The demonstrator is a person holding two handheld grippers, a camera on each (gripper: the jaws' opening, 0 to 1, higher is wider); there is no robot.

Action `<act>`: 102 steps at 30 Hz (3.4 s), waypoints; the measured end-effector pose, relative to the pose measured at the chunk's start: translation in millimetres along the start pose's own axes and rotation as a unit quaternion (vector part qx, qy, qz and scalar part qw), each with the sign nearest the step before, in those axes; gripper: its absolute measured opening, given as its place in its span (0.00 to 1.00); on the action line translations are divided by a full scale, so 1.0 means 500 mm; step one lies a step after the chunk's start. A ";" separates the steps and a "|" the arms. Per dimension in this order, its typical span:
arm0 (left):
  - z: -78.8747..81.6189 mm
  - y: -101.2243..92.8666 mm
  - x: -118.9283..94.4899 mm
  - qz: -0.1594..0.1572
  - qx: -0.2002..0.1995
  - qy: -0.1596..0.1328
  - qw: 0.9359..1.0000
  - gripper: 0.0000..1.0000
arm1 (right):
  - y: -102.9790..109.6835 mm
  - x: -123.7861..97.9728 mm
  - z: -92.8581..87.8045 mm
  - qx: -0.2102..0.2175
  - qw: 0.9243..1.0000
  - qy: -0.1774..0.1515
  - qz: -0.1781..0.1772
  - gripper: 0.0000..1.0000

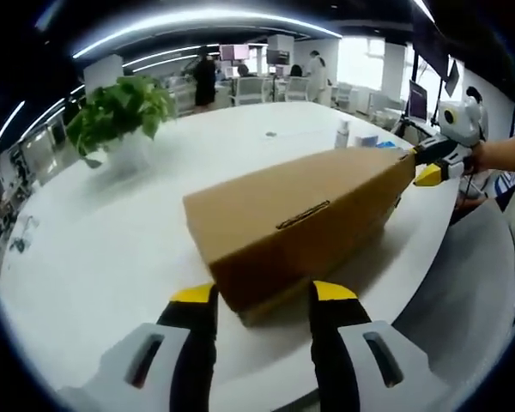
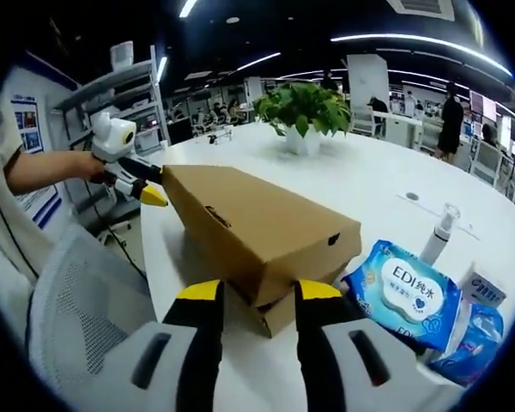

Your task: Operate the shoe box by opening the lid, removing the specified soft item, and placing it in the target area until the item is outside and the box remains undamaged.

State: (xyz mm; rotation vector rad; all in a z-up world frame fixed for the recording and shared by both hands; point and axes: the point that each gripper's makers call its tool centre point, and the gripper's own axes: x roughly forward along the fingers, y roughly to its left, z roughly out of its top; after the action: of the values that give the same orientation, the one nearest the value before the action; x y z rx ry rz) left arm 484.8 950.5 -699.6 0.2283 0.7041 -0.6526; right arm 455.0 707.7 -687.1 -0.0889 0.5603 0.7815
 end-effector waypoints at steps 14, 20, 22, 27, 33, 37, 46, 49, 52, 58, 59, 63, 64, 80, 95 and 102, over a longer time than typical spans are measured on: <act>-0.017 0.007 0.023 0.011 -0.020 0.011 1.000 0.39 | -0.004 0.016 -0.025 0.002 1.000 0.019 -0.005 0.29; -0.027 0.004 0.032 0.011 -0.019 0.018 1.000 0.39 | -0.007 0.022 -0.036 0.001 1.000 0.027 -0.003 0.28; -0.030 0.005 0.035 0.012 -0.017 0.021 1.000 0.39 | -0.007 0.025 -0.038 -0.001 1.000 0.030 -0.003 0.28; -0.037 0.004 0.042 0.012 -0.016 0.028 0.999 0.39 | -0.011 0.032 -0.048 -0.004 0.999 0.036 -0.006 0.28; -0.045 0.004 0.050 0.009 -0.012 0.037 0.999 0.39 | -0.012 0.038 -0.056 -0.016 0.999 0.045 -0.008 0.28; -0.050 0.004 0.055 0.008 -0.011 0.041 0.999 0.38 | -0.014 0.043 -0.063 -0.022 0.998 0.051 -0.010 0.27; -0.059 0.006 0.065 0.011 -0.008 0.047 0.999 0.38 | -0.017 0.052 -0.075 -0.023 0.998 0.062 -0.020 0.26; -0.060 0.008 0.069 0.013 -0.007 0.049 0.999 0.38 | -0.019 0.056 -0.077 -0.027 0.997 0.067 -0.023 0.26; -0.060 0.011 0.074 0.014 -0.007 0.050 0.999 0.38 | -0.025 0.061 -0.077 -0.032 0.997 0.071 -0.027 0.26; -0.058 0.016 0.083 0.016 -0.008 0.051 0.999 0.38 | -0.031 0.065 -0.076 -0.036 0.996 0.073 -0.032 0.26; -0.057 0.018 0.085 0.015 -0.007 0.052 0.999 0.38 | -0.032 0.066 -0.075 -0.036 0.996 0.074 -0.033 0.26; -0.052 0.025 0.094 0.015 -0.006 0.053 0.998 0.38 | -0.040 0.073 -0.071 -0.036 0.996 0.074 -0.035 0.26; -0.050 0.027 0.096 0.015 -0.006 0.053 0.998 0.38 | -0.041 0.074 -0.070 -0.036 0.996 0.075 -0.035 0.26; -0.013 0.067 0.139 0.012 -0.001 0.055 0.998 0.38 | -0.087 0.106 -0.044 -0.030 0.996 0.073 -0.039 0.26; 0.031 0.101 0.188 0.010 0.001 0.057 0.998 0.38 | -0.145 0.137 -0.016 -0.027 0.996 0.072 -0.043 0.26; 0.052 0.109 0.212 0.004 0.003 0.055 0.998 0.38 | -0.175 0.145 -0.007 -0.027 0.996 0.073 -0.047 0.26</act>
State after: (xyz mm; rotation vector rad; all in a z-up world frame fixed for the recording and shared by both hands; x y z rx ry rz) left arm 593.7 931.8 -751.6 0.2750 0.8071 -0.6373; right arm 554.9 690.8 -738.1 -0.2221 0.6692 0.7013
